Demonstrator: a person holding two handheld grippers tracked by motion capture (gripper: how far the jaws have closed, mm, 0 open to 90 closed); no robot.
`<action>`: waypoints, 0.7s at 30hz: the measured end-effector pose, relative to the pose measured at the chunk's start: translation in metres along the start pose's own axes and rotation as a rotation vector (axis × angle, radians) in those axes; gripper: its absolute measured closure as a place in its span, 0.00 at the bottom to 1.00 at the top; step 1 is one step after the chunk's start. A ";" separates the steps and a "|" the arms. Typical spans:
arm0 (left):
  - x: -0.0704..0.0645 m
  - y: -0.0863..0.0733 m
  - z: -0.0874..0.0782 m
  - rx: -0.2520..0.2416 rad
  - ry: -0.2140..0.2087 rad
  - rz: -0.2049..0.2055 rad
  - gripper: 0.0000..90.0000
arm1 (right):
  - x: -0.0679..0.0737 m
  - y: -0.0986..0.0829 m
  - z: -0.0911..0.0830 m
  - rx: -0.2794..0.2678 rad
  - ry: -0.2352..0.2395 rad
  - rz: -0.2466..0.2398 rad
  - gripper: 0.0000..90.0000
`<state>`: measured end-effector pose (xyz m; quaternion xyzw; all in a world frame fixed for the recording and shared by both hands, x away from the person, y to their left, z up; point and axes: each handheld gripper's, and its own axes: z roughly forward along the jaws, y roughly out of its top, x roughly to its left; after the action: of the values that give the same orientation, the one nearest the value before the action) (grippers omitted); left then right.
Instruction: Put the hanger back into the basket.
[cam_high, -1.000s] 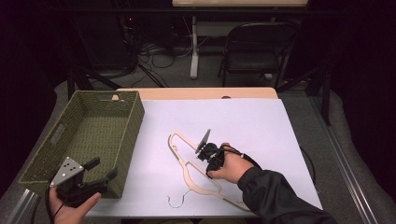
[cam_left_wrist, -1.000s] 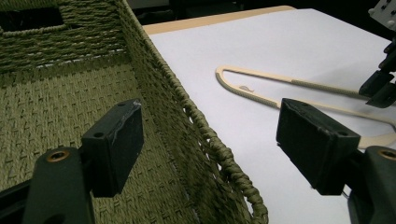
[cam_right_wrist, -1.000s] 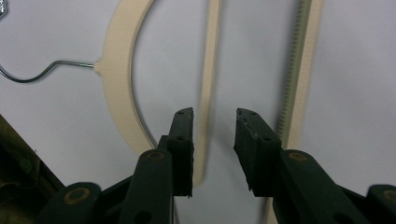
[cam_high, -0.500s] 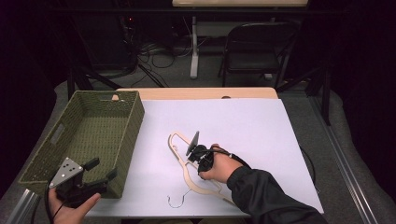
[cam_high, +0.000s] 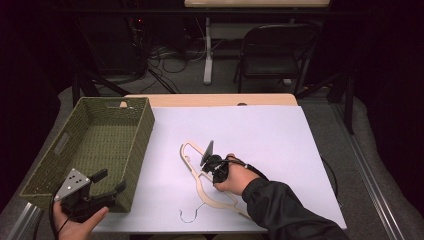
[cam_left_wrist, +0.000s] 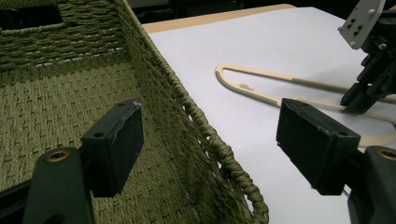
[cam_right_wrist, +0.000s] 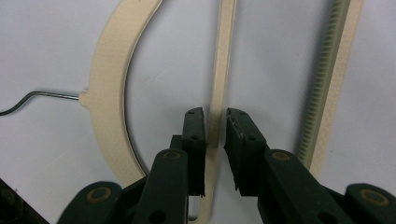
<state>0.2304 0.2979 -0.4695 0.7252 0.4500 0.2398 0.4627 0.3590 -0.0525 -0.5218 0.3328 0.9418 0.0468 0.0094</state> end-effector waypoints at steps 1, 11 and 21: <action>0.000 0.000 0.000 0.000 0.000 0.000 0.26 | 0.000 0.000 0.001 -0.001 0.003 0.000 0.88; 0.000 -0.001 0.001 0.001 -0.001 -0.002 0.26 | -0.001 -0.001 0.004 0.022 0.017 0.020 0.92; -0.001 0.000 0.001 0.000 0.000 -0.002 0.26 | -0.001 0.000 0.003 0.029 0.011 0.033 0.94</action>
<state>0.2305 0.2972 -0.4702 0.7248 0.4504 0.2394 0.4632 0.3596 -0.0531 -0.5246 0.3480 0.9369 0.0349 -0.0015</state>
